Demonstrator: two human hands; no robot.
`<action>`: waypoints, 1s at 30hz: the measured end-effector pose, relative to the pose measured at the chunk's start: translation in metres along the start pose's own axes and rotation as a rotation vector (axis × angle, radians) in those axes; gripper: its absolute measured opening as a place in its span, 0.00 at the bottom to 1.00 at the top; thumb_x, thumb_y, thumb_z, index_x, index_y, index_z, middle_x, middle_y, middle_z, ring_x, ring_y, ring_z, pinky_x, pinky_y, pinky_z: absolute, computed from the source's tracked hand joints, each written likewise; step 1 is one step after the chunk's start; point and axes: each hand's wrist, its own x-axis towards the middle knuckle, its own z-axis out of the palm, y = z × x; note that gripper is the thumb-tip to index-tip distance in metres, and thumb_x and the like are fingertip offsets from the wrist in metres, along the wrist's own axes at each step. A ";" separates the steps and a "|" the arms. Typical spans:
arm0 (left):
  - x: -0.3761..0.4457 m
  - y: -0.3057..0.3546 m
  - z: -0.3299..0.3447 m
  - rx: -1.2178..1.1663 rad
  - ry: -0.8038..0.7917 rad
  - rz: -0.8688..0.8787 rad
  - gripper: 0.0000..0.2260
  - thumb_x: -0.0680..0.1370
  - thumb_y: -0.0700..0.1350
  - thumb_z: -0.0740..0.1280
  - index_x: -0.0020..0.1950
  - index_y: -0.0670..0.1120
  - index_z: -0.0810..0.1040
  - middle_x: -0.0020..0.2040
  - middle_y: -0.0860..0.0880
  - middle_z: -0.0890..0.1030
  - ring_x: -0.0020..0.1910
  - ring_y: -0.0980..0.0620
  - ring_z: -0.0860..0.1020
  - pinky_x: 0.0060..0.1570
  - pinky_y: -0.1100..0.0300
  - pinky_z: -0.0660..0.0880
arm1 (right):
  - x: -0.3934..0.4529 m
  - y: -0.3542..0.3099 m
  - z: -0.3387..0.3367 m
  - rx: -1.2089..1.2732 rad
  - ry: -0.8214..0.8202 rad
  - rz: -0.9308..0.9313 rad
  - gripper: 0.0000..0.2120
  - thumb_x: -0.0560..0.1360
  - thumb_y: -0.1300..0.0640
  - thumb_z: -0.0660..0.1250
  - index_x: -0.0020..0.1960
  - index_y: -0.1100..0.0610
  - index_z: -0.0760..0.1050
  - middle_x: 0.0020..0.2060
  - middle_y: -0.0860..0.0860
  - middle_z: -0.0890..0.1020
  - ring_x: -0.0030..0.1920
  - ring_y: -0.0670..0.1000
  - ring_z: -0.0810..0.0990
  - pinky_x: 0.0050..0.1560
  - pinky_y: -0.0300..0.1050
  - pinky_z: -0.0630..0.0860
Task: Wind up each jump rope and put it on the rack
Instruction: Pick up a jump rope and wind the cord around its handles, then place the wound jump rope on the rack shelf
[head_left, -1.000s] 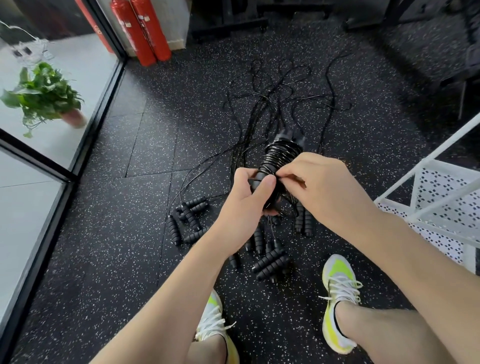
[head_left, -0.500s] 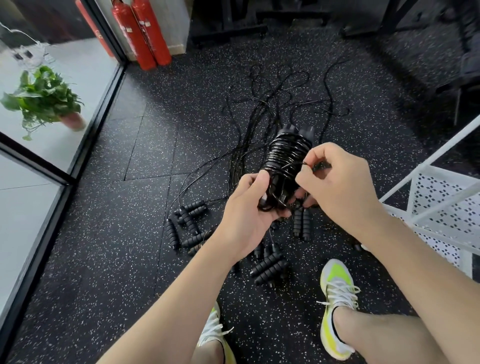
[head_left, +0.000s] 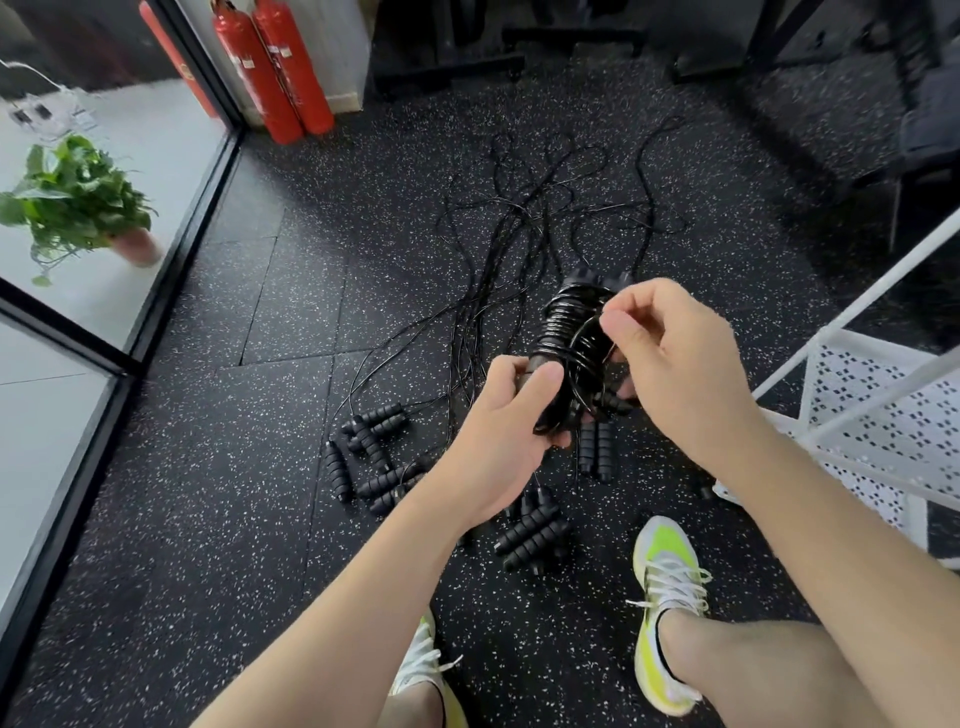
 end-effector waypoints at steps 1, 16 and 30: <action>0.000 0.000 0.000 0.026 0.008 -0.003 0.07 0.86 0.44 0.60 0.61 0.43 0.69 0.57 0.43 0.79 0.50 0.47 0.76 0.44 0.53 0.71 | -0.002 -0.002 0.000 0.076 0.016 0.070 0.04 0.82 0.55 0.65 0.48 0.49 0.75 0.40 0.47 0.82 0.31 0.44 0.79 0.34 0.39 0.76; -0.035 -0.002 0.016 -0.003 -0.018 -0.025 0.04 0.87 0.43 0.60 0.59 0.43 0.67 0.53 0.43 0.81 0.45 0.47 0.81 0.42 0.55 0.69 | -0.003 -0.035 -0.030 0.173 -0.039 0.114 0.01 0.78 0.58 0.70 0.47 0.53 0.80 0.39 0.48 0.80 0.32 0.43 0.77 0.30 0.37 0.77; -0.075 0.019 0.107 0.027 0.032 0.074 0.13 0.86 0.48 0.61 0.67 0.44 0.69 0.58 0.46 0.84 0.49 0.54 0.83 0.47 0.54 0.79 | -0.045 -0.056 -0.128 -0.130 0.072 0.050 0.14 0.78 0.43 0.68 0.59 0.49 0.76 0.49 0.45 0.79 0.44 0.45 0.78 0.46 0.36 0.73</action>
